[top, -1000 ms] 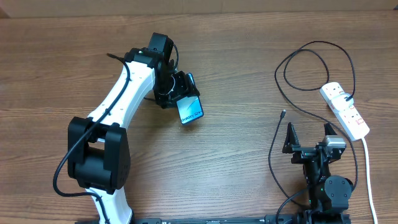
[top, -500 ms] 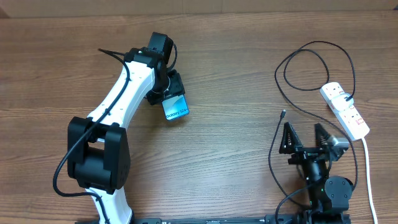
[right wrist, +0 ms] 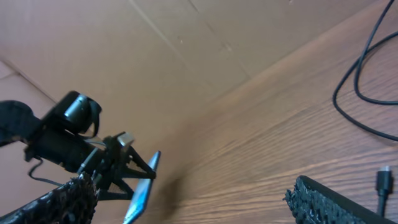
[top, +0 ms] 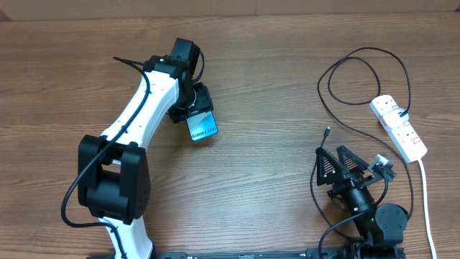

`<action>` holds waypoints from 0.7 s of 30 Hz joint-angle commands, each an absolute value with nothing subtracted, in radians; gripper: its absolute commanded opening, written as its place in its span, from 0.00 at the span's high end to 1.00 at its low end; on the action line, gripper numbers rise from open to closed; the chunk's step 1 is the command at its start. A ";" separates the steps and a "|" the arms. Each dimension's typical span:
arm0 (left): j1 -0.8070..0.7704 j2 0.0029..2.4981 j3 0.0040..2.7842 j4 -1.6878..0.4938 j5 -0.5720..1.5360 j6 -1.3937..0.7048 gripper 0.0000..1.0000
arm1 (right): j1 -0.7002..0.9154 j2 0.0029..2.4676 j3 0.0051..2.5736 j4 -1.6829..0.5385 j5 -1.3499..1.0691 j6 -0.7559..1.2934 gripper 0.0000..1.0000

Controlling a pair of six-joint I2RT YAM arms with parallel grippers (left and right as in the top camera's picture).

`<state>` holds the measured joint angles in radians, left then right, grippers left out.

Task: Plug charger to phone and switch on socket
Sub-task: 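Move the right gripper to the phone and grasp its edge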

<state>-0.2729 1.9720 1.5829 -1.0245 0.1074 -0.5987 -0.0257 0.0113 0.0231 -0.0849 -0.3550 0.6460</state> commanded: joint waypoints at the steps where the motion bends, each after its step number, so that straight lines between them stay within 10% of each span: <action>1: -0.267 1.969 1.612 -1.024 0.158 -0.610 0.55 | -0.027 0.052 0.147 -0.181 -0.356 0.506 0.00; 21: -0.267 1.967 1.950 -1.398 0.252 -0.540 0.63 | 0.067 0.636 0.567 -0.590 -0.361 0.387 0.00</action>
<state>-0.2729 1.9759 1.8652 -1.3407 0.2359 -0.5835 -0.0013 0.6151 0.5388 -0.5827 -0.3588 0.4015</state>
